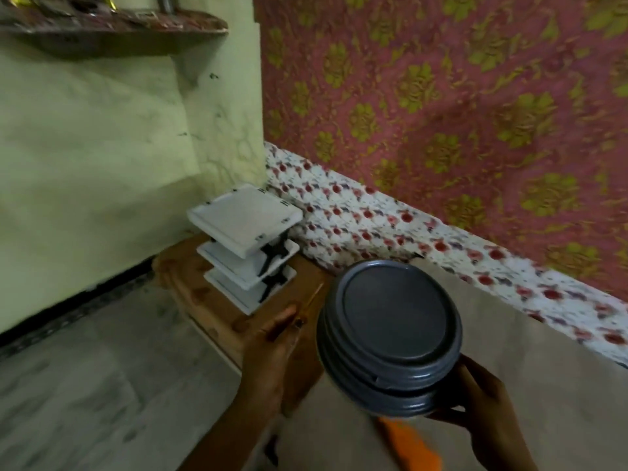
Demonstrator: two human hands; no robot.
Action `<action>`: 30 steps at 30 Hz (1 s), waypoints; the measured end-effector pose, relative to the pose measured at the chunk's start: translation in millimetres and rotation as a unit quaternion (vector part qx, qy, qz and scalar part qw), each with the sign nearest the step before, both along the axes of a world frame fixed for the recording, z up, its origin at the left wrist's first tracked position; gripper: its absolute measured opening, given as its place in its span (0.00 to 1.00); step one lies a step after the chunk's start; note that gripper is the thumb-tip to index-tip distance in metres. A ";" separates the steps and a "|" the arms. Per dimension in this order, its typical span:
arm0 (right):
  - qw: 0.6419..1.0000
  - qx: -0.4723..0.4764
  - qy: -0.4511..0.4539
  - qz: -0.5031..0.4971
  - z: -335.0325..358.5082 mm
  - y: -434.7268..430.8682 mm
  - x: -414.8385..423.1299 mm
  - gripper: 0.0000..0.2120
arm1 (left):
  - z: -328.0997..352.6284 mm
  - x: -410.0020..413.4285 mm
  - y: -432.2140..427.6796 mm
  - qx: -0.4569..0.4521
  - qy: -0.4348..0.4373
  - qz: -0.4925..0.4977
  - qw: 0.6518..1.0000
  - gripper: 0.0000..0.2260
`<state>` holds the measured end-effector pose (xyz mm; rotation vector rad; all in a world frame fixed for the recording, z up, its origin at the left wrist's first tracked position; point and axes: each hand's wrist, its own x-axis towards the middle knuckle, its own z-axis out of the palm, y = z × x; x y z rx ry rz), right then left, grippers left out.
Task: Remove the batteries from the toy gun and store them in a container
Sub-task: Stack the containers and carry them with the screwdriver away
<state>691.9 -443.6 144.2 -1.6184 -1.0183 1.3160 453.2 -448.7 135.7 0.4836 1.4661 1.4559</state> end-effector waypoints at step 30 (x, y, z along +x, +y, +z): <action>0.997 -0.035 0.019 -0.069 -61.9 319.9 -377.4 0.15 | -71.1 -367.5 342.9 -0.082 0.167 -0.039 0.982 0.02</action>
